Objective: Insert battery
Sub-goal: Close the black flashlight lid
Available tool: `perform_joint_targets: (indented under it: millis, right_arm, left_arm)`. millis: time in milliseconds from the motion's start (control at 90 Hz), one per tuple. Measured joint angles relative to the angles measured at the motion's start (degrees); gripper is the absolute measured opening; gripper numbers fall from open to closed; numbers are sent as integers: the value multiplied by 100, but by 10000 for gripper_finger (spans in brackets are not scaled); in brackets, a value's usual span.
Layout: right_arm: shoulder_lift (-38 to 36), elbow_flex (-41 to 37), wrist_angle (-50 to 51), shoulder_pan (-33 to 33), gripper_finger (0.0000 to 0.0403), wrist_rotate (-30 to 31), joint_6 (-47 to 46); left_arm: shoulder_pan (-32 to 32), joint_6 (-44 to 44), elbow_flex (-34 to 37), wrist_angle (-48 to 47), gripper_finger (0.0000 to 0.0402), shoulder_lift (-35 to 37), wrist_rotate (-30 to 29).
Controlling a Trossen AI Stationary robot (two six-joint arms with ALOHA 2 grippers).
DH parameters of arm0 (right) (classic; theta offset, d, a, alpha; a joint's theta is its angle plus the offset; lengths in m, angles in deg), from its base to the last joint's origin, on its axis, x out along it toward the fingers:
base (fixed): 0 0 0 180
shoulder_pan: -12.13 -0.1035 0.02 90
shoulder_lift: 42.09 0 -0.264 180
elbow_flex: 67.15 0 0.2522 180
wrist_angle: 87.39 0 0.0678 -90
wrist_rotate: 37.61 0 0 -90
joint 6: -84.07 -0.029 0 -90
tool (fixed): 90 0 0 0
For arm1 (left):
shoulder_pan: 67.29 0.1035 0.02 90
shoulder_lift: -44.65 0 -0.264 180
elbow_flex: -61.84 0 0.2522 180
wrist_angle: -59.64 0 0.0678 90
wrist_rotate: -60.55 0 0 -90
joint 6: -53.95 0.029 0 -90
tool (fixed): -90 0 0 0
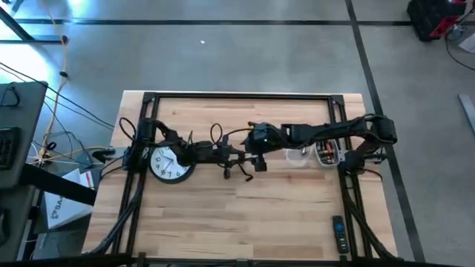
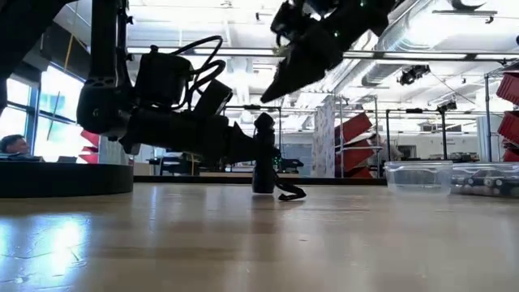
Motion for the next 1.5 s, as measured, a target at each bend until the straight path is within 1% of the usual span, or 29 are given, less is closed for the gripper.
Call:
perform_joint_targets:
  millis: [156,433,644,1089,1189,1389,1500]
  right_arm:
    - [209,88,60,35,253,-102,44]
    - [340,197,-68,70,252,-159,387]
    - [543,195,-218,165,252,-398,404]
    - [631,190,-358,223,250,-415,269]
    - [638,190,-348,223,241,-415,251]
    - [638,190,-257,223,198,-415,251]
    - [640,190,-145,223,182,-415,254]
  left_arm:
    - [2,0,0,0,95,-2,0]
    - [15,0,0,-1,95,-4,0]
    - [15,0,0,-4,95,-4,0]
    - [15,0,0,-33,95,-4,1]
    - [17,0,0,-35,95,-4,1]
    - [17,0,0,-39,95,-4,0]
    - [16,0,0,-39,95,-4,1]
